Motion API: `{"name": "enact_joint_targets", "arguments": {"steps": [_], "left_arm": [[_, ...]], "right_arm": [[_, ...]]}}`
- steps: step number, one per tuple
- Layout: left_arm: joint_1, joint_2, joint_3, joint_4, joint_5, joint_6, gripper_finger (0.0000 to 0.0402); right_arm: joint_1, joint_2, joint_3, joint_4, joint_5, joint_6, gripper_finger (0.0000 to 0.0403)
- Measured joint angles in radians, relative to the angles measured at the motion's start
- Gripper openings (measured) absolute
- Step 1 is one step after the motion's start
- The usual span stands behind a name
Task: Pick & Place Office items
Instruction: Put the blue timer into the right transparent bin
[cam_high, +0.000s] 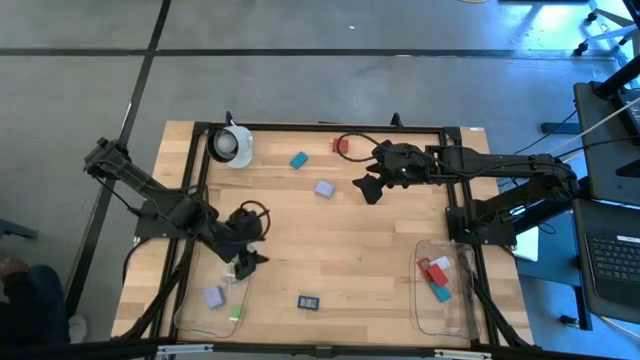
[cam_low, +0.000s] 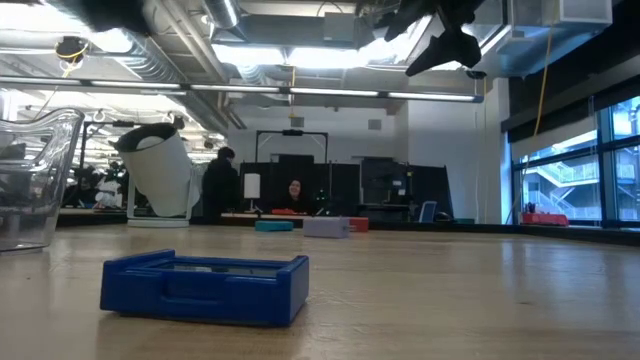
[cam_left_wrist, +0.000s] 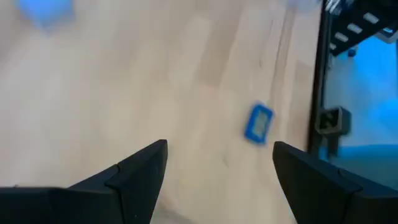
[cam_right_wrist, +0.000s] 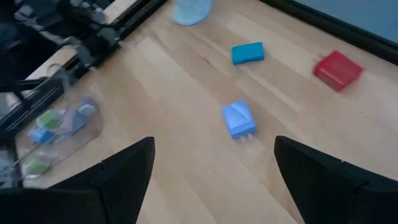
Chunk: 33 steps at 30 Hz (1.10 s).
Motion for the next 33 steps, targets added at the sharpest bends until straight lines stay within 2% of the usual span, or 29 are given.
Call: {"name": "enact_joint_targets", "arguments": {"steps": [4, 9, 14, 20, 28, 33], "left_arm": [[0.027, 0.0, 0.0, 0.081, -0.087, 0.216, 0.0287], [0.059, 0.0, 0.0, 0.095, -0.199, 0.305, 0.0287], [0.088, 0.001, 0.0, 0.095, -0.266, 0.258, 0.0287], [0.103, 0.001, 0.0, 0.095, -0.278, 0.193, 0.0287], [0.102, 0.001, 0.0, 0.096, -0.278, 0.091, 0.0287], [0.102, 0.001, 0.0, 0.108, -0.277, 0.02, 0.0287]], "right_arm": [[0.071, 0.003, 0.0, 0.053, -0.003, -0.013, 0.0333], [0.187, 0.053, 0.0, 0.225, -0.013, -0.09, 0.0333], [0.27, 0.144, 0.0, 0.35, -0.053, -0.171, 0.0333], [0.327, 0.286, 0.0, 0.464, -0.055, -0.218, 0.0333], [0.384, 0.462, 0.0, 0.64, -0.257, -0.22, 0.0333], [0.423, 0.558, 0.0, 0.732, -0.255, -0.287, 0.0333]]}}
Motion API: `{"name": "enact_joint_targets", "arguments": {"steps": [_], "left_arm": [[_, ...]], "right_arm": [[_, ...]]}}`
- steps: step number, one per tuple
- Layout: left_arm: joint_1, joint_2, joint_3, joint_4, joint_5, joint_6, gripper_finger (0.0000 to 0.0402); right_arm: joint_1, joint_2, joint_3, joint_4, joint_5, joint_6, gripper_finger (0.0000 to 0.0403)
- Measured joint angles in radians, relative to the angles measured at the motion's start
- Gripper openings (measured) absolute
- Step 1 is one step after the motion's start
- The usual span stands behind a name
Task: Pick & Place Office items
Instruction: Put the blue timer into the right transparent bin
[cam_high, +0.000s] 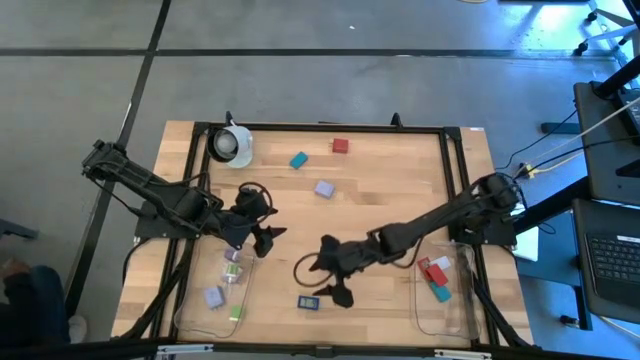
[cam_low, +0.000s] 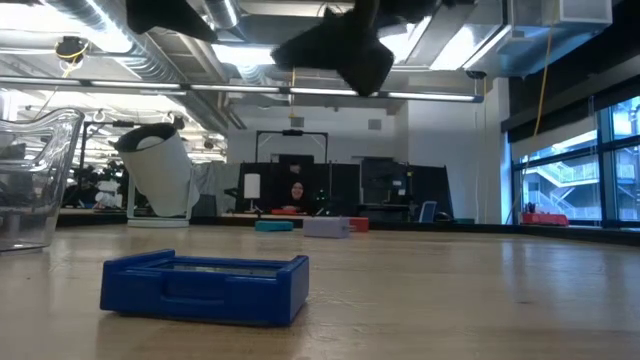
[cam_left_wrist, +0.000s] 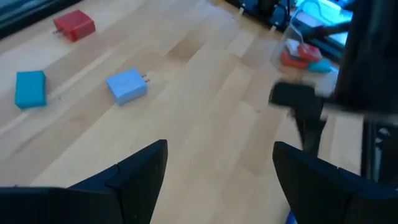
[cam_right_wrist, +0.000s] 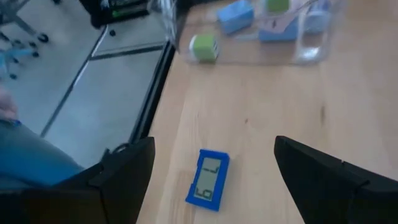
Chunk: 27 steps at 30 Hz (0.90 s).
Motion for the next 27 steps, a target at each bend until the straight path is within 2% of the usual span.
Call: {"name": "enact_joint_targets", "arguments": {"steps": [6, 10, 17, 27], "left_arm": [[0.0, 0.0, 0.0, 0.028, 0.0, -0.09, 0.0287], [0.0, 0.0, 0.0, 0.04, 0.0, -0.129, 0.0287], [-0.017, 0.0, 0.0, 0.066, 0.0, -0.181, 0.0287], [-0.072, 0.0, 0.0, 0.091, -0.006, -0.191, 0.0287]], "right_arm": [[0.047, 0.098, 0.0, 0.086, 0.029, 0.041, 0.0333], [0.09, 0.144, 0.0, 0.092, 0.146, 0.038, 0.0333], [0.163, 0.228, 0.0, 0.132, 0.329, -0.073, 0.0333], [0.204, 0.288, 0.0, 0.194, 0.341, -0.022, 0.0333]]}}
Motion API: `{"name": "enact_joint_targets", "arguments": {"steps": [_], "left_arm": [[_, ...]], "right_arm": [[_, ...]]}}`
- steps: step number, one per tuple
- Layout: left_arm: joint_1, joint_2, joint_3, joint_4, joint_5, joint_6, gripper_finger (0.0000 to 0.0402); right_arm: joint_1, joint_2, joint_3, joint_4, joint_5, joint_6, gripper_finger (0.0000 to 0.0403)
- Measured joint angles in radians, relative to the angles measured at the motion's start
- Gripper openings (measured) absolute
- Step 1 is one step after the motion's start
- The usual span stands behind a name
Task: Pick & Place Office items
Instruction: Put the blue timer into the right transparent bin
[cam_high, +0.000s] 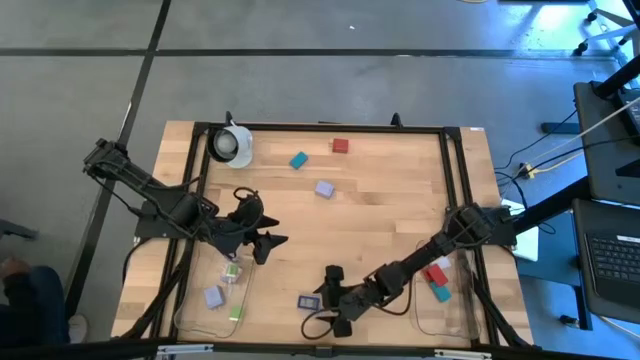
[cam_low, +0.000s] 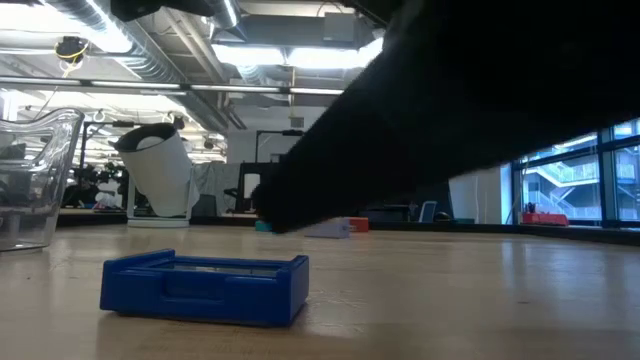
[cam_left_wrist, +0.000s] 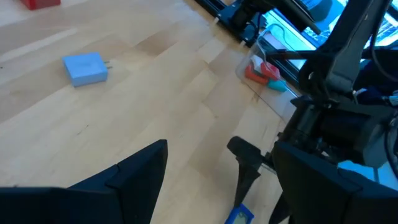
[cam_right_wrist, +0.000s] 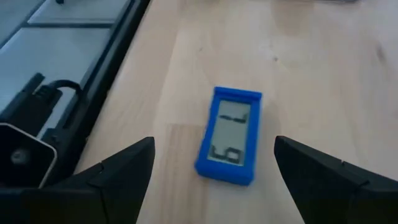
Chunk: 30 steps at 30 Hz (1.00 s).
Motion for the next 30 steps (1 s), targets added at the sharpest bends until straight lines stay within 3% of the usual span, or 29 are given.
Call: {"name": "enact_joint_targets", "arguments": {"steps": [10, 16, 21, 30], "left_arm": [[-0.002, 0.0, 0.0, 0.001, -0.016, -0.004, 0.0287], [-0.001, 0.0, 0.0, 0.0, -0.034, -0.003, 0.0287], [-0.001, 0.0, 0.0, 0.0, -0.051, 0.022, 0.0287], [-0.001, 0.0, 0.0, 0.0, -0.093, 0.042, 0.0287]], "right_arm": [[0.005, 0.07, 0.0, 0.05, 0.1, 0.044, 0.0333], [0.005, 0.082, 0.002, 0.051, 0.104, 0.078, 0.032], [0.004, 0.082, 0.002, 0.048, 0.105, 0.097, 0.0273], [0.003, 0.084, 0.002, 0.048, 0.09, 0.108, 0.0152]]}}
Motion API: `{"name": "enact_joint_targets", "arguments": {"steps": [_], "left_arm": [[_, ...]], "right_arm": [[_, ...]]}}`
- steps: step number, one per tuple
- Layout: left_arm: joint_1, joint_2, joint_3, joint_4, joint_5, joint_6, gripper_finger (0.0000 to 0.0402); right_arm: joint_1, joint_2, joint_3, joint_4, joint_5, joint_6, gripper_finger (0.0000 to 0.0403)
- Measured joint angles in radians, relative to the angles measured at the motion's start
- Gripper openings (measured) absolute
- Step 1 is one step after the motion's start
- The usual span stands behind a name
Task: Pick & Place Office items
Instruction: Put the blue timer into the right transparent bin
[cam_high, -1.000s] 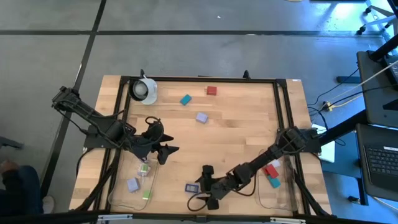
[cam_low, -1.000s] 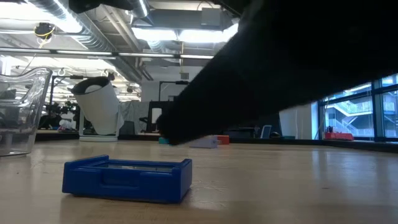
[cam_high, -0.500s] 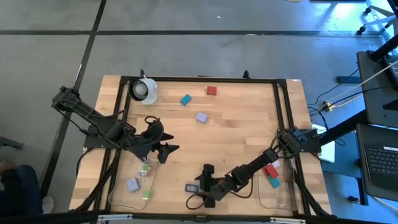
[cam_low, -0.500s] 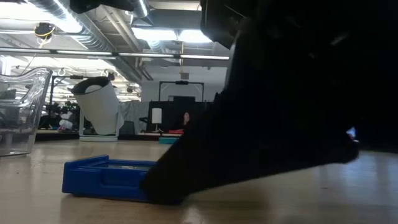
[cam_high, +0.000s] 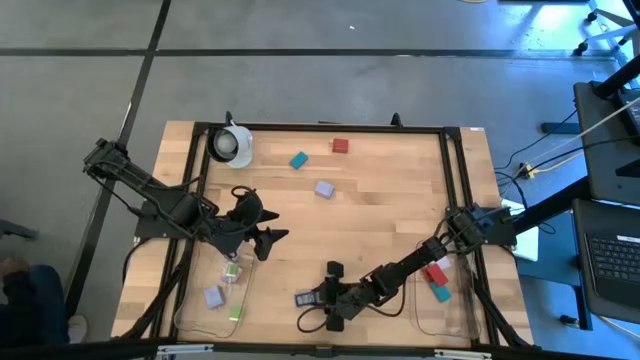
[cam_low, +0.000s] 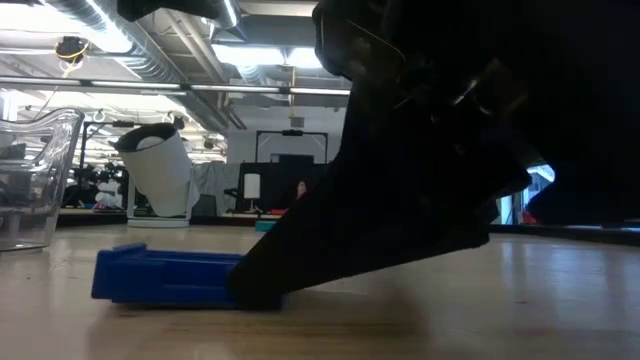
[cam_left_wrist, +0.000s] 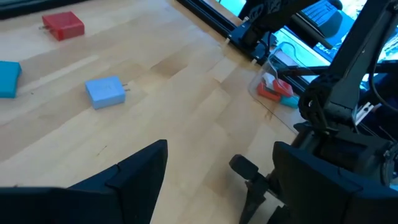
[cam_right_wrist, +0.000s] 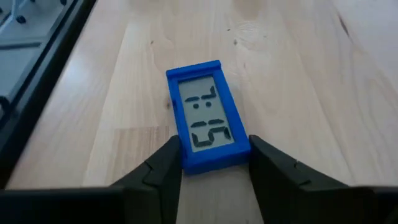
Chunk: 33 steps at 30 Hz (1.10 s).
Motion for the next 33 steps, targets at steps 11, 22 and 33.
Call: {"name": "enact_joint_targets", "arguments": {"steps": [11, 22, 33], "left_arm": [[0.0, 0.0, 0.0, 0.0, -0.006, 0.009, 0.0287], [0.0, 0.0, 0.0, 0.0, -0.008, 0.008, 0.0287], [0.0, 0.0, 0.0, 0.0, -0.026, 0.009, 0.0287]], "right_arm": [[-0.008, -0.071, -0.004, -0.052, 0.013, 0.163, 0.016], [-0.108, -0.362, -0.003, -0.448, 0.127, 0.305, 0.016], [-0.137, -0.718, -0.002, -0.508, 0.435, 0.125, 0.0161]]}}
